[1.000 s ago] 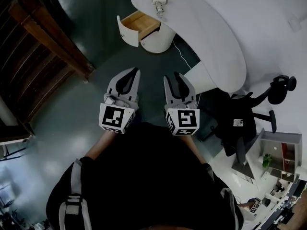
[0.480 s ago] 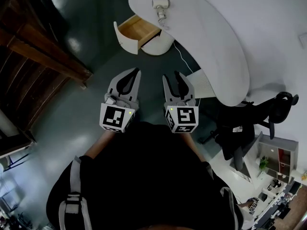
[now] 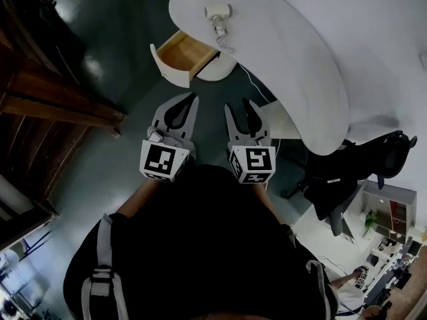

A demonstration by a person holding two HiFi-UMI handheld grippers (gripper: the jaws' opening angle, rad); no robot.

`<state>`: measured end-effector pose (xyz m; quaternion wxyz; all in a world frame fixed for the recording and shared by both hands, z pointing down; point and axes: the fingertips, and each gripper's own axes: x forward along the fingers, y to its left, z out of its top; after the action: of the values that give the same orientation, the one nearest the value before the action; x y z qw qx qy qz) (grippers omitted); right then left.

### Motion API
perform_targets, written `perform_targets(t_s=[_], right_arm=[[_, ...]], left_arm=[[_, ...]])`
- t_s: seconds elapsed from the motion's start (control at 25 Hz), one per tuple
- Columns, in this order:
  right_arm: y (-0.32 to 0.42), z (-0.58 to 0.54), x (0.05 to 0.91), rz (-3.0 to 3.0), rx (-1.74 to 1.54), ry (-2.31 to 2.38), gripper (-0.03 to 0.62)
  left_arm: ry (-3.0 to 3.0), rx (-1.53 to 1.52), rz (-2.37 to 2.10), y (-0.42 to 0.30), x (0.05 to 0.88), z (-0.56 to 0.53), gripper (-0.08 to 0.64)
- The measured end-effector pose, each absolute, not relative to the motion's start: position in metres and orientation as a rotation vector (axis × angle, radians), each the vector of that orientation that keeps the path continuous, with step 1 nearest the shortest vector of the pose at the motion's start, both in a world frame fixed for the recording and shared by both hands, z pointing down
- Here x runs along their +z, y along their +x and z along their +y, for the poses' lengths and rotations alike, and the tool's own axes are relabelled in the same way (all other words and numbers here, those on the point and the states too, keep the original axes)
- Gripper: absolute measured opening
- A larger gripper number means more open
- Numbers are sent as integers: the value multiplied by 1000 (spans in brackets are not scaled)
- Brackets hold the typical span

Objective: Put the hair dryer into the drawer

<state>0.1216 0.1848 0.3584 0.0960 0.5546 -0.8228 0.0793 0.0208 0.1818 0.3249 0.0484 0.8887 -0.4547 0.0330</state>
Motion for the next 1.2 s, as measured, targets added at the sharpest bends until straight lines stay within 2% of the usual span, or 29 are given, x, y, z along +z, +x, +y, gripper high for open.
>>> perform_targets(t_s=[0.84, 1.2], right_arm=[[96, 118, 358, -2416, 210, 1660, 202], [99, 53, 366, -2435, 223, 1619, 202]], left_arm=[[2734, 63, -1298, 1, 340, 121, 8], [2703, 85, -1333, 4, 345, 64, 8]])
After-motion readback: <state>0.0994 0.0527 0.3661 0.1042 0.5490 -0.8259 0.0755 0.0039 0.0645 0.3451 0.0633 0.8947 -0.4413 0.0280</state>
